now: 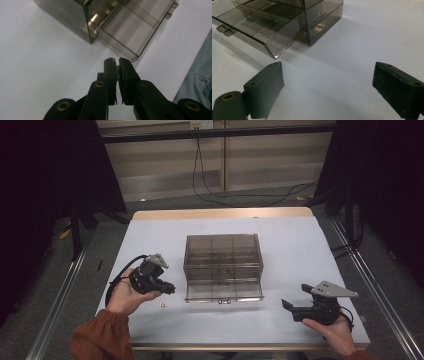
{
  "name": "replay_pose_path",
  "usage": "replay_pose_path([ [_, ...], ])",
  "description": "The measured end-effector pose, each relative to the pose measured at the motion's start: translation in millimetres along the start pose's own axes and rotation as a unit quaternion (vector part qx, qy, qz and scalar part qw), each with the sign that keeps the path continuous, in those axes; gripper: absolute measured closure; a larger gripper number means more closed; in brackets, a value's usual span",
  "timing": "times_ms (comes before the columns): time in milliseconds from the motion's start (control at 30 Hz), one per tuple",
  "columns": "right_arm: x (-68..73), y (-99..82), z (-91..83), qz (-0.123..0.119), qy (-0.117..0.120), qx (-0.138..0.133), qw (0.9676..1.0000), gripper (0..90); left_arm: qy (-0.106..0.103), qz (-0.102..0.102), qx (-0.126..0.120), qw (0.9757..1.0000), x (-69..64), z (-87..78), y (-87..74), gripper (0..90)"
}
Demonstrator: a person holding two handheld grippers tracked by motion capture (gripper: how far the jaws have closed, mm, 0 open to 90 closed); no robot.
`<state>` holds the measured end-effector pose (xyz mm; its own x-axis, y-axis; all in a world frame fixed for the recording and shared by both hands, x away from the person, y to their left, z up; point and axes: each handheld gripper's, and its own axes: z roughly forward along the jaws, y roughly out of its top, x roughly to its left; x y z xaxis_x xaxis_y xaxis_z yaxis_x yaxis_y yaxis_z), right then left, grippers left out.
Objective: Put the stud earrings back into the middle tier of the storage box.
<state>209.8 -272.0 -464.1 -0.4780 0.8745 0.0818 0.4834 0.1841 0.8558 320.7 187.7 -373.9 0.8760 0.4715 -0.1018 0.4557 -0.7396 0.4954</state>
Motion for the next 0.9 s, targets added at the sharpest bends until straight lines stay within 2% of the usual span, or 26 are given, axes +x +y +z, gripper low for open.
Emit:
replay_pose_path([
  [67,-0.1,0.0,0.2,0.000,0.000,0.000,1.0000,9.4,-0.004,0.011,0.000,0.9999,-5.2,-0.9,10.5,85.3],
  [167,0.0,0.0,0.0,0.000,0.000,0.000,1.0000,9.4,-0.006,0.016,0.000,0.9999,-8.6,-0.8,17.0,85.2],
  [200,-0.2,0.0,-0.1,0.000,-0.001,0.000,1.0000,9.4,-0.005,0.029,0.006,0.9995,-10.1,-0.9,23.0,85.2],
  [300,-0.1,0.0,0.0,0.000,0.000,0.000,1.0000,9.4,-0.011,0.043,0.009,0.9990,-13.8,2.8,31.2,85.2],
  [567,0.0,-0.1,-0.1,-0.001,0.001,0.000,1.0000,9.4,-0.018,0.043,0.013,0.9988,-21.6,12.9,47.3,85.2],
  [633,0.2,-0.1,0.1,-0.001,-0.001,0.001,1.0000,9.4,-0.024,0.056,0.024,0.9979,-23.1,17.0,54.6,85.2],
  [700,0.2,-0.1,0.1,-0.001,0.001,0.001,1.0000,9.4,-0.025,0.060,0.026,0.9976,-25.1,20.1,59.4,85.2],
  [733,0.2,-0.1,0.1,-0.001,0.001,0.001,1.0000,9.4,-0.026,0.049,0.017,0.9983,-27.7,23.2,61.4,85.2],
  [767,0.2,-0.1,0.1,-0.001,0.001,0.001,1.0000,9.4,-0.026,0.049,0.017,0.9983,-27.7,23.2,61.4,85.2],
  [800,0.1,-0.2,0.0,-0.001,0.001,0.000,1.0000,9.4,-0.028,0.060,0.025,0.9975,-28.9,26.7,66.4,85.2],
  [900,0.1,-0.2,-0.2,0.000,0.002,0.000,1.0000,9.4,-0.031,0.068,0.037,0.9965,-30.3,33.3,73.3,85.2],
])
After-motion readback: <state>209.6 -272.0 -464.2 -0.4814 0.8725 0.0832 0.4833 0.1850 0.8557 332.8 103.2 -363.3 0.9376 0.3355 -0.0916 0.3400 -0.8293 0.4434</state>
